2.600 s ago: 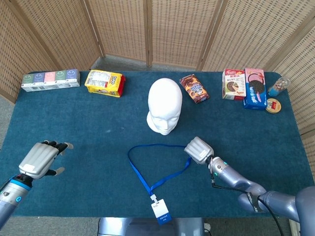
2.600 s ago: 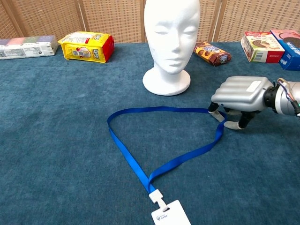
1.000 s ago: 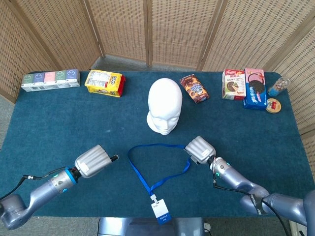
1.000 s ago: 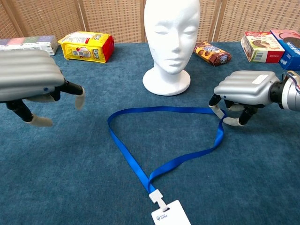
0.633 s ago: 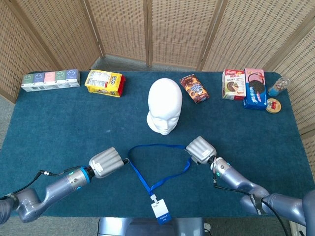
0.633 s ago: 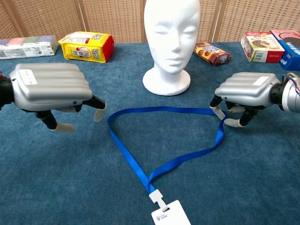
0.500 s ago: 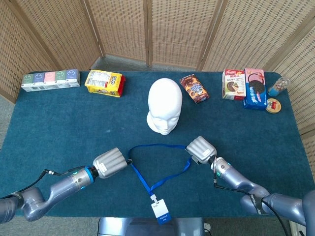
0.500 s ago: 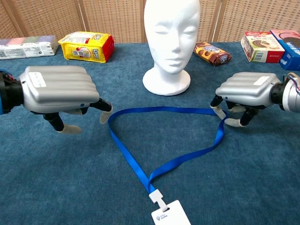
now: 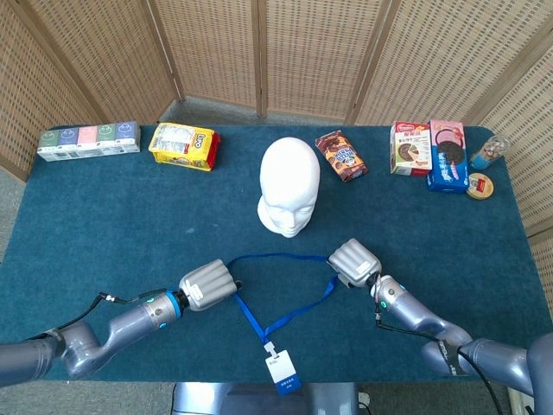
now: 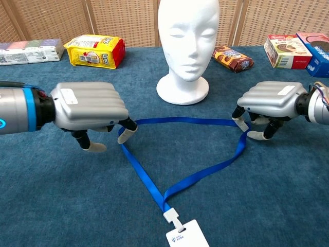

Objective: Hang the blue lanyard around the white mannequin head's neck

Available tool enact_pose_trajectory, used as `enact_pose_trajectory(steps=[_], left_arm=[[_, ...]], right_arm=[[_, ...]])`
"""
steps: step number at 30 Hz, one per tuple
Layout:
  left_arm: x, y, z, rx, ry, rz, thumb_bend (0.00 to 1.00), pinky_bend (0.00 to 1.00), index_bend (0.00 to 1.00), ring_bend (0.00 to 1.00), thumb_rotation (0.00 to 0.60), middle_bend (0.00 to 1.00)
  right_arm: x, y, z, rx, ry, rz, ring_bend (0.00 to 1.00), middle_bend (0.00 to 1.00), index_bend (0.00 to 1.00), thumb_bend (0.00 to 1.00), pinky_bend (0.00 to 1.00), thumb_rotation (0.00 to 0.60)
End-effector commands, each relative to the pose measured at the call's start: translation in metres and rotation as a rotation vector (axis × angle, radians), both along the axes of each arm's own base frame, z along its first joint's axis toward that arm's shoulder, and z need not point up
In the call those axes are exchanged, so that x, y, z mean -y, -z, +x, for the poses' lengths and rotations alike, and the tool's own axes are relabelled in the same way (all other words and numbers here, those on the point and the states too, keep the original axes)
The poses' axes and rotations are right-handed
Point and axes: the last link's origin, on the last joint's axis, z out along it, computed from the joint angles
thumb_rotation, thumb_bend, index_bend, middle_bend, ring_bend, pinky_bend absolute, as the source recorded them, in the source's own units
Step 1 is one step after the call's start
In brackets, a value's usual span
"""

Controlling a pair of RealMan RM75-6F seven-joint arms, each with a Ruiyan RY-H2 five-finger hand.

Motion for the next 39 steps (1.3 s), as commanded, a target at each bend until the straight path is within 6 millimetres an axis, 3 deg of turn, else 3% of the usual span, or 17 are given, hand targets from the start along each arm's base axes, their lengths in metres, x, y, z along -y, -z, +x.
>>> enact_pose_trajectory(steps=[1,16,39], left_arm=[[-0.004,0.008,0.003,0.004,-0.006,-0.008,0.28,1.0,0.48,1.0,0.6,1.0],[-0.014,0.028,0.011,-0.026,0.006,-0.014,0.28,1.0,0.48,1.0,0.6,1.0],[-0.016,0.036,0.013,-0.065,0.004,-0.029,0.28,1.0,0.48,1.0,0.6,1.0]], right_arm=[[0.001,0.001,0.0,0.002,0.003,0.002,1.0,0.99,0.65,0.55,1.0,0.551],[0.002,0.001,-0.006,0.004,0.017,-0.002,1.0,0.99,0.65,0.55,1.0,0.549],[0.002,0.003,-0.009,0.014,0.032,0.002,1.0,0.99,0.65,0.55,1.0,0.548]])
